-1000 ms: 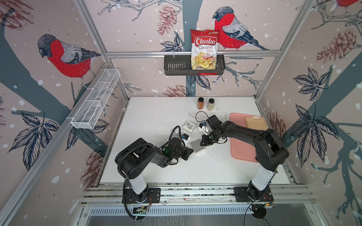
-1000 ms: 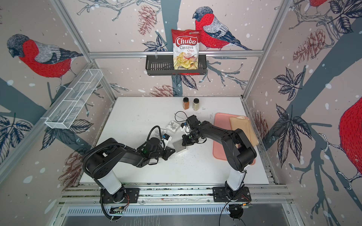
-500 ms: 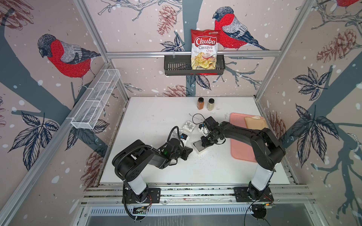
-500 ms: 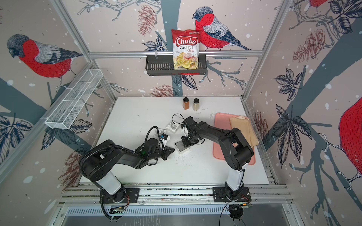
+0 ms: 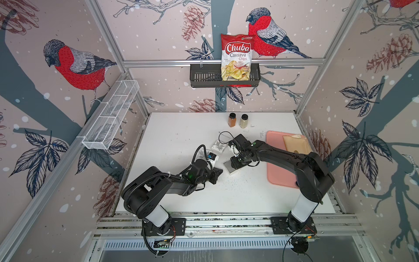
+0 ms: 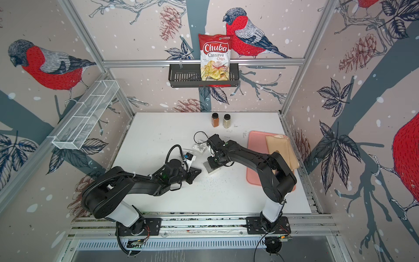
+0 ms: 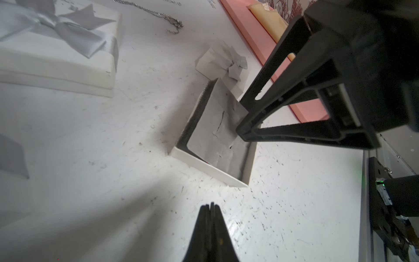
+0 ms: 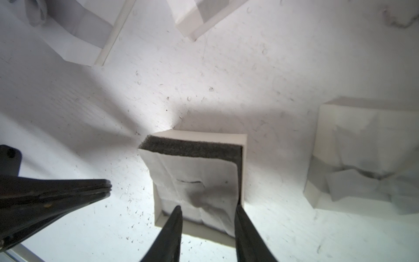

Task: Take the necklace out of the lift-off lid jewelry box
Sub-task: Place the inner lining in the jewelry box.

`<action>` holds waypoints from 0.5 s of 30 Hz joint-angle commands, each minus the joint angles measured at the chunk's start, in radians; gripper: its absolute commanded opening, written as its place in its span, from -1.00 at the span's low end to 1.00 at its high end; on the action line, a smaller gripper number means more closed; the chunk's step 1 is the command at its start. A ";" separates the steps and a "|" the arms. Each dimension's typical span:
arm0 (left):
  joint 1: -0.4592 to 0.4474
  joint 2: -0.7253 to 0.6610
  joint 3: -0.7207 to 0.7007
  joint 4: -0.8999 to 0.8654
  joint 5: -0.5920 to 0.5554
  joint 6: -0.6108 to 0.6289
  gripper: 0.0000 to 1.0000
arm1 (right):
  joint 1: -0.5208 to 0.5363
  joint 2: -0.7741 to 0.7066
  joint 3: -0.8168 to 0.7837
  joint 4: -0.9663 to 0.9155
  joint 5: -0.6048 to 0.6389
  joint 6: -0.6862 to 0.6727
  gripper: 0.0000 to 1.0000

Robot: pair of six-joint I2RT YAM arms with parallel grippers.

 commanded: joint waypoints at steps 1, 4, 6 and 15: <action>0.000 -0.023 0.002 -0.025 -0.025 0.020 -1.00 | 0.009 -0.005 0.017 -0.019 0.073 0.016 -0.21; 0.001 -0.048 -0.002 -0.044 -0.040 0.026 -1.00 | 0.013 0.005 0.018 -0.018 0.093 0.017 -0.20; 0.001 -0.065 -0.003 -0.057 -0.050 0.028 -1.00 | 0.017 0.013 0.017 -0.015 0.112 0.019 -0.16; 0.016 -0.174 -0.022 -0.100 -0.085 0.029 -0.99 | 0.029 -0.027 0.010 0.066 0.071 -0.001 -0.44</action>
